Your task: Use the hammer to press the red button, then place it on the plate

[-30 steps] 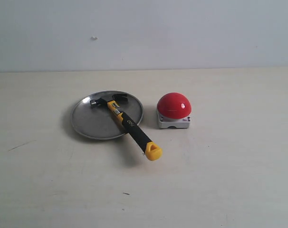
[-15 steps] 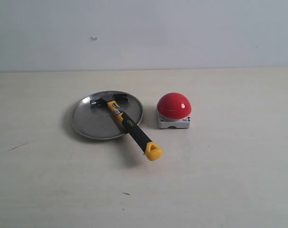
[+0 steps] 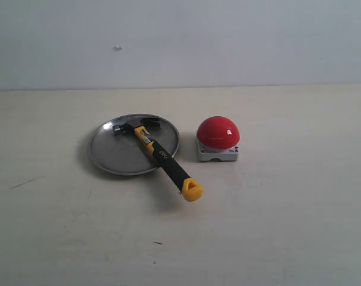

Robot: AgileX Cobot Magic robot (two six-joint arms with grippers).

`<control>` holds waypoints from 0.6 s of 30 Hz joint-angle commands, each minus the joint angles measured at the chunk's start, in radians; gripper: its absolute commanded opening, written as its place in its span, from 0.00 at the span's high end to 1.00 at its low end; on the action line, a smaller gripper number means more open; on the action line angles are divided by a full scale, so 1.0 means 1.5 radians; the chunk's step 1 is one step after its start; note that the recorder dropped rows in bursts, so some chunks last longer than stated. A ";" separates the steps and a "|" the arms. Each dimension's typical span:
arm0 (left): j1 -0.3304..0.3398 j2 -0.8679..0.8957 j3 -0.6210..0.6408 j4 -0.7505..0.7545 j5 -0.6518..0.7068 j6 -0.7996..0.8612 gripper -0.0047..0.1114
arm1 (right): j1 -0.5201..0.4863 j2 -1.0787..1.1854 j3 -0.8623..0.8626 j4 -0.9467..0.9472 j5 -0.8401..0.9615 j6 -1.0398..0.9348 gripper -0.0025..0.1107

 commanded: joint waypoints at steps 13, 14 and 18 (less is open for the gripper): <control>-0.001 -0.004 0.000 -0.004 -0.004 -0.001 0.96 | -0.139 -0.097 0.105 0.002 -0.020 0.048 0.98; -0.001 -0.004 0.000 -0.004 -0.004 -0.001 0.96 | -0.139 -0.097 0.105 0.002 -0.020 0.048 0.98; -0.001 -0.004 0.000 -0.004 -0.004 -0.001 0.96 | -0.139 -0.097 0.109 0.005 -0.016 0.049 0.98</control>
